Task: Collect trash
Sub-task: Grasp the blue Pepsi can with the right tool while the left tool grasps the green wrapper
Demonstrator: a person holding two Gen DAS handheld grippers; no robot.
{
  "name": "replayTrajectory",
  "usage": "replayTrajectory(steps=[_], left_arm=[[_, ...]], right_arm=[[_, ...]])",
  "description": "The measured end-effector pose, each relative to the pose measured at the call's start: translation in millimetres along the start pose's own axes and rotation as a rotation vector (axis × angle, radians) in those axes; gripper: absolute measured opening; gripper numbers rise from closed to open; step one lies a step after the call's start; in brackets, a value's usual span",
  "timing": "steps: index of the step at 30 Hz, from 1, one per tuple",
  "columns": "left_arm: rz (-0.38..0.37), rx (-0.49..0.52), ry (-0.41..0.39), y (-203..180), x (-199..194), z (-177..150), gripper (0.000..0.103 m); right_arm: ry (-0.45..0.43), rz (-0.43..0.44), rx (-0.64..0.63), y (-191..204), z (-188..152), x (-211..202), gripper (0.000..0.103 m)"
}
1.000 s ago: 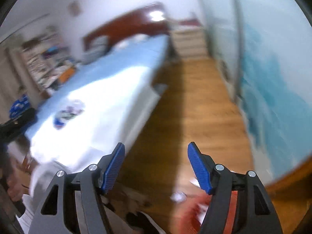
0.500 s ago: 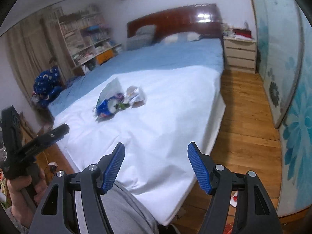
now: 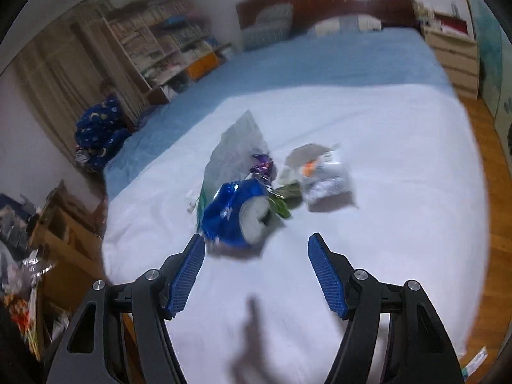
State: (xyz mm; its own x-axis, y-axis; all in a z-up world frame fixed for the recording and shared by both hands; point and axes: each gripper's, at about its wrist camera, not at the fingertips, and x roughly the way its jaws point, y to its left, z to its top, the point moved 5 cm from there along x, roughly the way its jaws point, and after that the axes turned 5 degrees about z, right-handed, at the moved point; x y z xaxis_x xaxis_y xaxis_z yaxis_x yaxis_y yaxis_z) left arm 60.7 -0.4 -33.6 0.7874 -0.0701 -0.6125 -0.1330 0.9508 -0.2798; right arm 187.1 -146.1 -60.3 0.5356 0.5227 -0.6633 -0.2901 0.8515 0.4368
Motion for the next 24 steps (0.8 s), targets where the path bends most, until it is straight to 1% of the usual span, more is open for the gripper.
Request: replayTrajectory(steps=[1, 3, 4, 5, 6, 8, 11, 14, 17, 18, 19, 21, 24], left_arm=[[0.003, -0.02, 0.003, 7.7, 0.7, 1.3, 0.08], [0.025, -0.037, 0.008, 17.7, 2.9, 3.3, 0.08], [0.034, -0.038, 0.011, 20.1, 4.6, 3.8, 0.08], [0.046, -0.038, 0.015, 23.8, 5.1, 4.7, 0.08], [0.046, -0.037, 0.014, 24.7, 5.4, 4.9, 0.08], [0.05, -0.03, 0.014, 25.3, 6.7, 5.3, 0.08], [0.058, -0.008, 0.016, 19.0, 14.7, 7.4, 0.08], [0.072, 0.029, 0.011, 11.6, 25.0, 13.0, 0.08], [0.052, 0.038, 0.003, -0.1, 38.4, 20.8, 0.08], [0.037, 0.031, 0.005, -3.4, 43.9, 23.4, 0.08], [0.003, 0.01, 0.011, -7.1, 52.2, 27.0, 0.08], [-0.031, -0.02, 0.023, -12.1, 69.6, 32.9, 0.08], [-0.022, -0.02, 0.033, -18.7, 100.6, 43.4, 0.08]], right_arm=[[0.009, -0.002, 0.006, -0.1, 1.0, 12.6, 0.067], [0.036, -0.002, 0.043, 0.7, 5.5, 41.9, 0.059], [0.048, -0.001, 0.053, 0.0, 6.7, 53.0, 0.056], [0.068, -0.004, 0.072, -1.4, 6.8, 66.6, 0.048], [0.093, -0.027, 0.091, -5.0, 5.8, 79.8, 0.039], [0.117, -0.033, 0.102, -6.6, 4.3, 97.2, 0.036], [0.103, -0.015, 0.095, -5.5, 3.5, 96.4, 0.035], [0.086, 0.026, 0.093, -7.0, -0.2, 79.0, 0.035], [0.07, 0.043, 0.043, -8.4, -8.1, 47.0, 0.035], [0.06, 0.045, 0.029, -11.2, -10.9, 32.1, 0.035], [0.056, 0.049, 0.025, -15.6, -12.9, 18.1, 0.035], [0.04, 0.062, 0.034, -30.0, -19.7, -19.8, 0.035], [0.02, 0.057, 0.071, -57.0, -34.4, -67.5, 0.035]])
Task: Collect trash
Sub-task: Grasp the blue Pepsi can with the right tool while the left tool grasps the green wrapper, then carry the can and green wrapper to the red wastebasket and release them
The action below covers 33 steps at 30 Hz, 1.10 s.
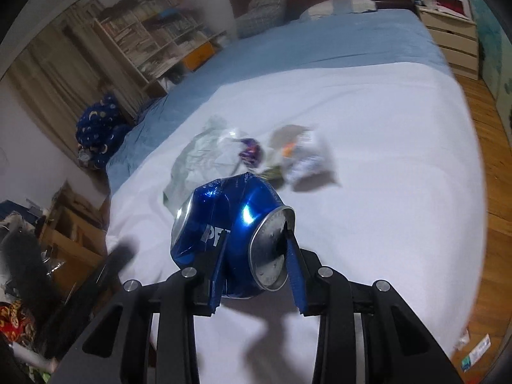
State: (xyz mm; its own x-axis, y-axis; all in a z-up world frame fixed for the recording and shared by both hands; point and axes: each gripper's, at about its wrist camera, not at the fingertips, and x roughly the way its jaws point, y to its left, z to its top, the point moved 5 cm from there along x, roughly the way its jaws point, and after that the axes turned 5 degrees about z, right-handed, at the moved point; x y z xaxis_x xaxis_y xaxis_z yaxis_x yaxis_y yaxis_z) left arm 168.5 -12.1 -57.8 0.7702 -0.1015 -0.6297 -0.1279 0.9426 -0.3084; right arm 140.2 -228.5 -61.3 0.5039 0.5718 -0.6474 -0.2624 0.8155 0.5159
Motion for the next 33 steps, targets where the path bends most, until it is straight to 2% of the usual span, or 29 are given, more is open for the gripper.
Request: replayTrajectory(steps=[5, 9, 10, 11, 12, 13, 14, 16, 19, 22, 25, 28, 33], left_arm=[[0.046, -0.02, 0.003, 1.9, 39.5, 16.3, 0.08], [0.074, -0.031, 0.01, 10.7, 60.9, 25.1, 0.08], [0.077, -0.032, 0.014, 12.8, 64.5, 25.9, 0.077], [0.088, -0.035, 0.032, 16.1, 71.8, 26.2, 0.059], [0.093, -0.034, 0.05, 17.0, 76.5, 26.7, 0.046], [0.098, -0.031, 0.081, 18.9, 82.1, 24.6, 0.02], [0.098, -0.033, 0.103, 20.9, 86.1, 23.2, 0.004], [0.09, -0.045, 0.1, 22.7, 84.3, 20.7, 0.002], [0.064, -0.053, 0.056, 20.5, 71.0, 22.3, 0.001], [0.03, -0.049, 0.017, 14.0, 52.2, 22.9, 0.001], [-0.016, -0.022, -0.027, 1.1, 17.7, 20.1, 0.001], [-0.063, 0.032, -0.065, -20.4, -13.9, 16.0, 0.001], [-0.134, 0.083, -0.122, -67.0, -86.7, 4.8, 0.001]], right_arm=[[-0.017, -0.033, 0.031, -48.8, -28.2, -58.5, 0.035], [0.005, -0.041, 0.067, -74.9, -45.0, -60.7, 0.035], [0.007, -0.043, 0.066, -76.9, -46.6, -57.9, 0.035], [0.007, -0.044, 0.062, -78.5, -47.6, -57.8, 0.035], [0.007, -0.045, 0.061, -79.9, -48.4, -57.8, 0.035], [0.01, -0.046, 0.058, -80.7, -49.2, -57.1, 0.035], [0.011, -0.047, 0.056, -77.3, -48.2, -52.4, 0.035], [0.013, -0.047, 0.06, -75.9, -48.5, -49.2, 0.035], [0.016, -0.046, 0.063, -69.0, -48.9, -41.9, 0.035], [0.012, -0.043, 0.07, -67.2, -52.4, -43.7, 0.035], [0.003, -0.047, 0.067, -63.4, -53.4, -50.2, 0.035], [-0.021, -0.037, 0.063, -59.4, -53.3, -68.7, 0.035], [-0.122, -0.026, 0.043, -54.4, -41.5, -137.2, 0.034]])
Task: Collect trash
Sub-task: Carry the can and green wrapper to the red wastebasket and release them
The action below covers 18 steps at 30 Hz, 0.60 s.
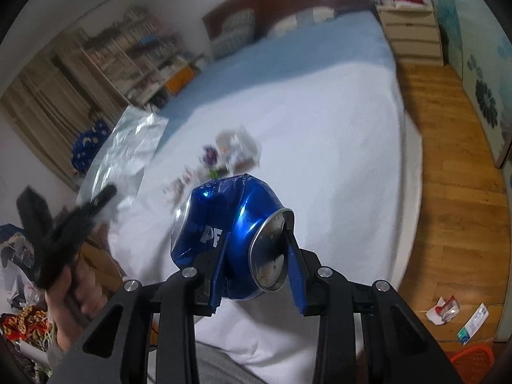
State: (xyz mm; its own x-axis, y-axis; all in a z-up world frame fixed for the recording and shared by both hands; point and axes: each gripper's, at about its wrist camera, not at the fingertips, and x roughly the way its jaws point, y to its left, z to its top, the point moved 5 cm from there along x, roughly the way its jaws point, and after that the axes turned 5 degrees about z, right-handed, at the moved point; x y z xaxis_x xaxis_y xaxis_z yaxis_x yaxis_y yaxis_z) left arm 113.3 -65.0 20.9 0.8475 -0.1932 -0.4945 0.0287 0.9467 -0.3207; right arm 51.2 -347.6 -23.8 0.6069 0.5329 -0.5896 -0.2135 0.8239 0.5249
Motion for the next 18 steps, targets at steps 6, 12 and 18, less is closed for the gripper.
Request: replayTrajectory(steps=[6, 12, 18], left_arm=[[-0.04, 0.153, -0.045, -115.5, -51.6, 1.5, 0.001], [-0.32, 0.264, 0.073, -246.4, -60.8, -37.0, 0.001], [-0.532, 0.343, 0.33, -357.6, -21.7, -104.5, 0.001]], right_arm=[[-0.173, -0.049, -0.033, -23.3, 21.4, -131.4, 0.034], [-0.273, -0.233, 0.031, -104.0, -2.3, -262.2, 0.034], [-0.225, -0.423, 0.179, -203.6, -79.8, -338.5, 0.034]])
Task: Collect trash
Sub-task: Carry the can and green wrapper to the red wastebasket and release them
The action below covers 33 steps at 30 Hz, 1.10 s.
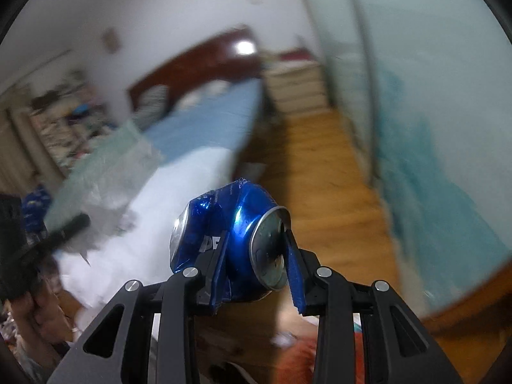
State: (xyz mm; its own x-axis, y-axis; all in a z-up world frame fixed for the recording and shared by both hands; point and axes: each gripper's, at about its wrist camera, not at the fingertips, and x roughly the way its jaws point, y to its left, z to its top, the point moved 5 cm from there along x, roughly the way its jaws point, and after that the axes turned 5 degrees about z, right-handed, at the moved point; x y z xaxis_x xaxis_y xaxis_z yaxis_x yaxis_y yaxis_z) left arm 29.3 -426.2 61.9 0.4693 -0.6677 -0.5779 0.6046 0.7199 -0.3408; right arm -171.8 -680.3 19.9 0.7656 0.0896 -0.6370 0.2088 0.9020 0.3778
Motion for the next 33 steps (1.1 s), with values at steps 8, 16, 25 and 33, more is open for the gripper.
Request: replayTrajectory(steps=[8, 16, 25, 33], left_arm=[[0.12, 0.132, 0.556, -48.7, 169.7, -138.1, 0.001], [0.101, 0.291, 0.853, -81.1, 212.0, -229.1, 0.001], [0.091, 0.341, 0.938, -92.2, 218.3, -256.2, 0.002], [0.086, 0.376, 0.864, -104.8, 212.8, -243.4, 0.065]], right_arm=[[0.227, -0.135, 0.202, -118.8, -130.1, 22.9, 0.033], [0.455, -0.201, 0.345, -161.8, -242.4, 63.9, 0.033], [0.456, -0.238, 0.344, -165.7, -243.2, 73.3, 0.043], [0.336, -0.319, 0.341, -168.6, -224.9, 58.5, 0.063]])
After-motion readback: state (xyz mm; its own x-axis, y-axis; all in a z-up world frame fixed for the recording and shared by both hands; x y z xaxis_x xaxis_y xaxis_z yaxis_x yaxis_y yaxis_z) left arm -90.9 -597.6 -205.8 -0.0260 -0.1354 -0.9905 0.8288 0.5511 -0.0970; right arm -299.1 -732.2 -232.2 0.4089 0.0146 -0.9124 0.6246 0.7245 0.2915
